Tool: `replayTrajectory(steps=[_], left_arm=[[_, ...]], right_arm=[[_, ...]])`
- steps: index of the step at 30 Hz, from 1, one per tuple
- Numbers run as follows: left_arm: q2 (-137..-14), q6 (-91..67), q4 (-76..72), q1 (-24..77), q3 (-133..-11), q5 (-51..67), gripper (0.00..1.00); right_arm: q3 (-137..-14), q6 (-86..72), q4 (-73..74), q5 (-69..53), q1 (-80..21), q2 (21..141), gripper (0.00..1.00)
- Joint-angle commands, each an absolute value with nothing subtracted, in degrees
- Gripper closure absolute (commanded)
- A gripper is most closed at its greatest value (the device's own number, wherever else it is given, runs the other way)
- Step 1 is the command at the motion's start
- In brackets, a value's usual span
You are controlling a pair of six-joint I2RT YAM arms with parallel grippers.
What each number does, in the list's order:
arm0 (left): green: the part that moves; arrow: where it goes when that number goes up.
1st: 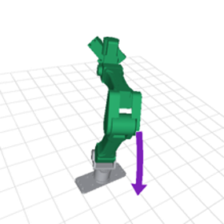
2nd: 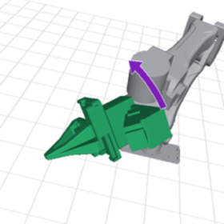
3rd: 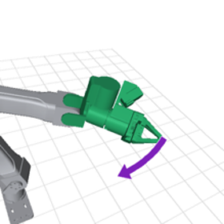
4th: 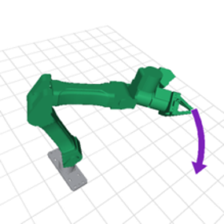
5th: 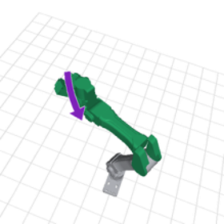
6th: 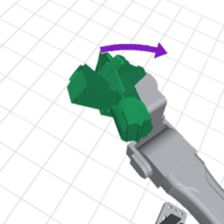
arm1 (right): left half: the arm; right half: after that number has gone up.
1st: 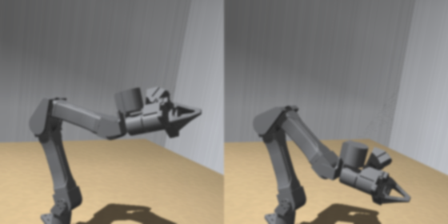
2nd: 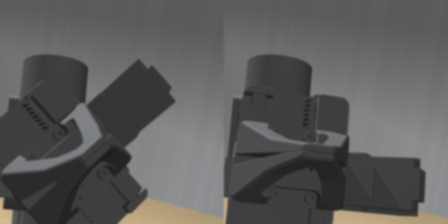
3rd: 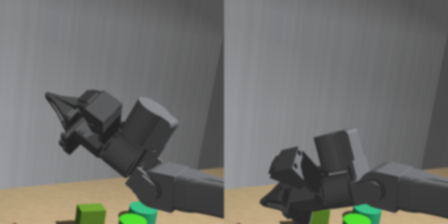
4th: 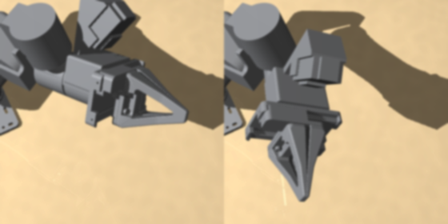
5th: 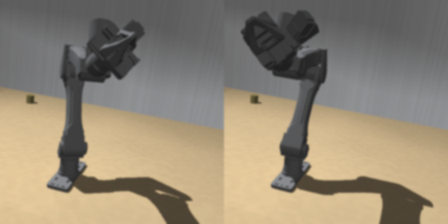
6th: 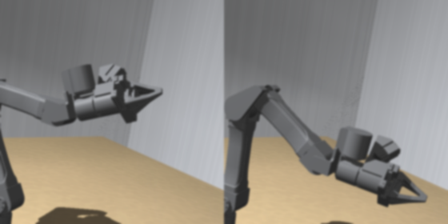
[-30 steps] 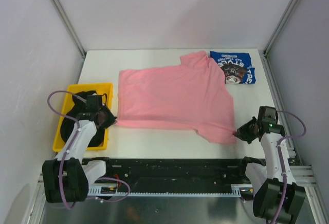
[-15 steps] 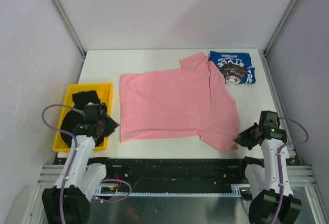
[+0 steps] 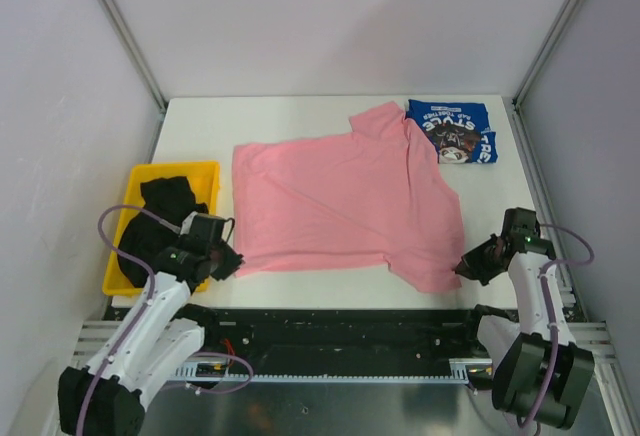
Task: Fold and stack the t-shirts
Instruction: Flatten out the tshirt
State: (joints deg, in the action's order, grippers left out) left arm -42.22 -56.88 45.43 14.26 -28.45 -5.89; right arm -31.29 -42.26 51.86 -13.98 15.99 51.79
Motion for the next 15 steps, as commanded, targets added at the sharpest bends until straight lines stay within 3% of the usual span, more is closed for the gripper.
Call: replayTrajectory(steps=[1,9,15], left_arm=[[-44.0,-61.9,46.6,19.0,-28.1,-11.8,0.76],[-55.0,-60.8,45.7,20.1,-32.9,-19.0,0.73],[-64.8,-59.1,42.2,20.1,-37.6,-20.7,0.77]], right_arm=[[-34.5,-41.0,47.3,-16.5,16.1,55.0,1.00],[-37.7,-40.8,45.0,-17.9,16.0,58.1,1.00],[-39.4,-40.2,44.9,-18.2,15.8,59.2,1.00]])
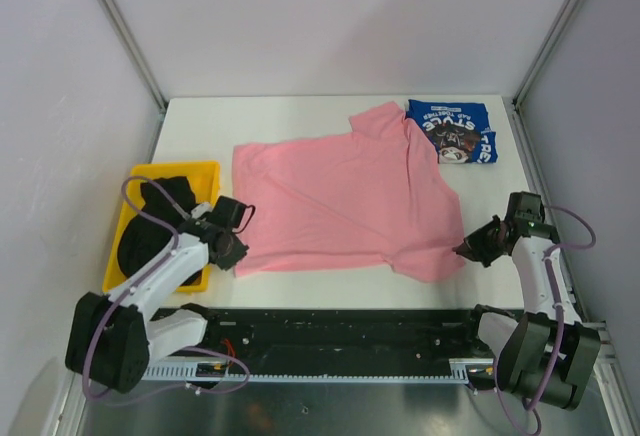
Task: Fold and stack the t-shirts
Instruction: Flatten out the tshirt, then grap the side of the flattened tshirt closest away from the robot with both arms
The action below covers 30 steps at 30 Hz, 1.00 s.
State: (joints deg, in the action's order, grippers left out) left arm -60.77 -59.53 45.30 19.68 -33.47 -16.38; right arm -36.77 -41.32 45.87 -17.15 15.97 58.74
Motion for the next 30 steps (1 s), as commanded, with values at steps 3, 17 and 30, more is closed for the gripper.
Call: replayTrajectory(steps=[3,17,30], left_arm=[[-69.4,-58.0,40.9,20.1,-39.3,-21.5,0.79],[-90.3,-52.3,37.6,17.2,-50.1,-24.2,0.86],[-86.9,-48.9,37.8,15.5,-54.6,-21.7,0.83]], right_arm=[[-39.7,-39.8,44.7,-18.5,15.7,59.4,1.00],[-41.0,-36.9,45.9,-19.3,16.0,59.7,1.00],[-41.2,-34.8,47.9,-19.5,16.0,57.9,1.00]])
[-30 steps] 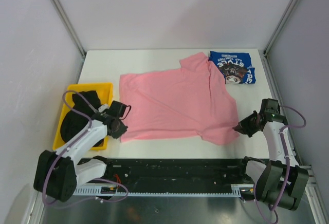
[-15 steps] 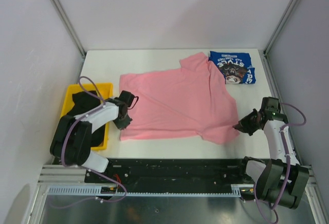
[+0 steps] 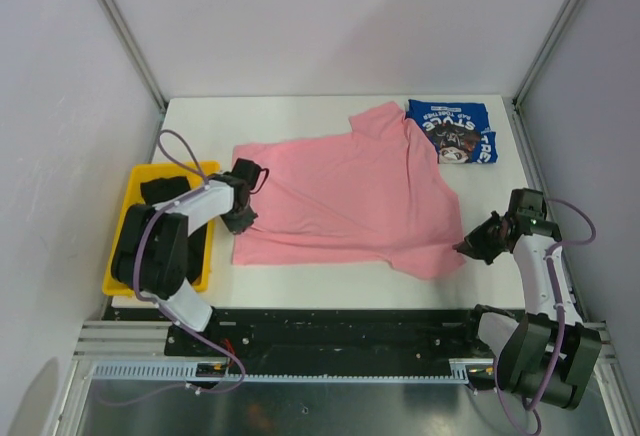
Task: Fold and stack the t-shirts
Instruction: Grap the side of the flattened tshirt closest away from the robot with both arms
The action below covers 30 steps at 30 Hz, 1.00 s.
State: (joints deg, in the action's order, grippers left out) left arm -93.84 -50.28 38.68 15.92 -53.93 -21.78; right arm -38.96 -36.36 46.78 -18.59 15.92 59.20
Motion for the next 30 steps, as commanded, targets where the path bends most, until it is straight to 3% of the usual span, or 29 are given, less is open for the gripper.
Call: replayTrajectory(steps=[1,8,14,30], left_arm=[[-83.9,-49.4,37.9,15.5,-53.4,-20.9,0.81],[-65.5,-56.4,41.3,15.9,-42.5,-19.2,0.77],[-56.6,-63.3,46.3,16.0,-34.2,-19.5,0.75],[-64.2,-62.8,43.6,16.1,-32.3,-16.4,0.69]], right_arm=[[-41.2,-34.7,48.0,-19.5,16.0,57.8,1.00],[-41.1,-34.6,48.1,-18.5,15.9,57.6,1.00],[-41.1,-34.7,48.1,-18.2,15.8,57.6,1.00],[-41.1,-35.5,48.2,-18.8,15.8,57.4,1.00]])
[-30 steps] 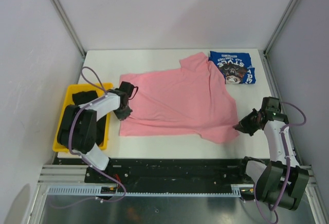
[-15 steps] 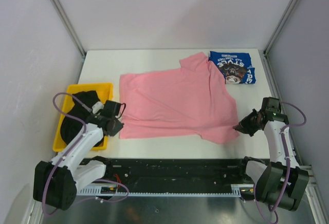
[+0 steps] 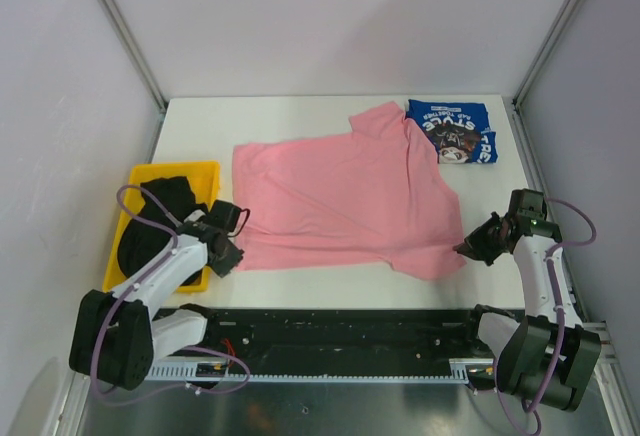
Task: Fold and stack the t-shirts
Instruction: Grap the side of the flattened tshirt closest away from the robot with both arms
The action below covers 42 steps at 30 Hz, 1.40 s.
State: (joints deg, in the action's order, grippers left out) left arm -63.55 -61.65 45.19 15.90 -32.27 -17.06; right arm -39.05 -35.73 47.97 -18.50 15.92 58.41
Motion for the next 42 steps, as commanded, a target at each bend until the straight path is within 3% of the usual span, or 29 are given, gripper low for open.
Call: replayTrajectory(steps=[1,14,19,21,31,42], left_arm=[[-64.3,-62.8,43.3,16.1,-32.0,-16.3,0.69],[-66.9,-62.9,40.2,16.3,-30.0,-16.0,0.71],[-65.0,-63.0,40.3,16.3,-29.9,-16.6,0.94],[-62.6,-63.8,41.0,16.3,-29.5,-17.0,0.98],[-49.9,-71.6,54.8,16.3,-31.4,-19.7,1.00],[-45.5,-76.0,63.3,16.2,-33.0,-21.4,1.00]], right_arm=[[-41.1,-35.5,48.2,-18.9,15.8,57.3,1.00],[-41.1,-35.0,49.1,-18.9,15.8,56.6,1.00],[-41.1,-34.0,52.0,-17.7,15.9,55.5,1.00],[-40.9,-33.8,53.5,-16.9,15.9,54.2,1.00],[-37.9,-35.5,59.1,-14.5,16.2,49.1,1.00],[-35.8,-38.3,66.2,-17.9,15.7,46.1,1.00]])
